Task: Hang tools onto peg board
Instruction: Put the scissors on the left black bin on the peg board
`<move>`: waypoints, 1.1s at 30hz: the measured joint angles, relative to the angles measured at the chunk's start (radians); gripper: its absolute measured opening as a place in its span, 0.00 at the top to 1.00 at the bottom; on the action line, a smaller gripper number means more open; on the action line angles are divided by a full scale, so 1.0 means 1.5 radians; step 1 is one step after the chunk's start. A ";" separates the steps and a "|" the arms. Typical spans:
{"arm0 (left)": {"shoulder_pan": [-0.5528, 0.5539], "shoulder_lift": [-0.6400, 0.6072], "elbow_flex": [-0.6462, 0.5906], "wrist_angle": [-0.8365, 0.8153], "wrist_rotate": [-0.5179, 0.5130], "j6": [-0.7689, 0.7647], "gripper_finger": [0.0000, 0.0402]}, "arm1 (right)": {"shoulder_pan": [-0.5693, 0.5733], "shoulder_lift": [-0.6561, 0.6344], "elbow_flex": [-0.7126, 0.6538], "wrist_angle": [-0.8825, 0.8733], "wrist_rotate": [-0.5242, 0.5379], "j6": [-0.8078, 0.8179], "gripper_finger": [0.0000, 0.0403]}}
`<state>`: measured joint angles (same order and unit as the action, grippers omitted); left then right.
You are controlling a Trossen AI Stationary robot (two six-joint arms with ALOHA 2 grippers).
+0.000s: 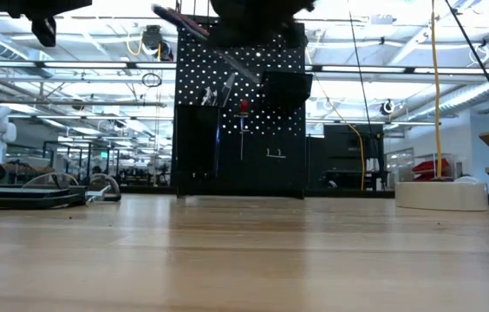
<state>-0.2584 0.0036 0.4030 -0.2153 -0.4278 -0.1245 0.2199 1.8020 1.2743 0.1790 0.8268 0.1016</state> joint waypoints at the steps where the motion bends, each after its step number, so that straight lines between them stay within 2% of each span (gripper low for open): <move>1: 0.000 0.000 0.000 0.000 0.000 0.000 1.00 | -0.007 0.003 -0.010 0.055 -0.035 -0.028 0.89; 8: 0.000 0.000 0.000 -0.008 0.000 -0.018 1.00 | -0.092 0.039 -0.026 0.275 -0.200 -0.109 0.89; 12: 0.000 0.000 0.000 -0.010 0.000 -0.019 1.00 | -0.143 0.064 -0.025 0.373 -0.264 -0.128 0.89; 15: 0.000 0.000 0.000 -0.010 0.000 -0.019 1.00 | -0.176 0.077 -0.014 0.349 -0.276 -0.096 0.89; 19: 0.000 0.001 0.000 -0.012 0.000 -0.016 1.00 | -0.199 0.117 0.015 0.353 -0.309 -0.126 0.89; 22: 0.001 0.001 0.000 -0.013 0.000 -0.013 1.00 | -0.206 0.150 0.076 0.359 -0.343 -0.148 0.89; 25: 0.001 0.001 0.000 -0.014 0.000 -0.013 1.00 | -0.213 0.191 0.152 0.340 -0.364 -0.223 0.89; 29: 0.001 0.001 0.000 -0.028 0.000 -0.017 1.00 | -0.226 0.231 0.245 0.296 -0.369 -0.272 0.89; 33: 0.001 0.001 0.000 -0.049 -0.001 -0.017 1.00 | -0.244 0.252 0.290 0.298 -0.370 -0.277 0.89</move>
<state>-0.2577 0.0051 0.4026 -0.2888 -0.4286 -0.1501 -0.1468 2.1802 1.7089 0.6264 0.2714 -0.3139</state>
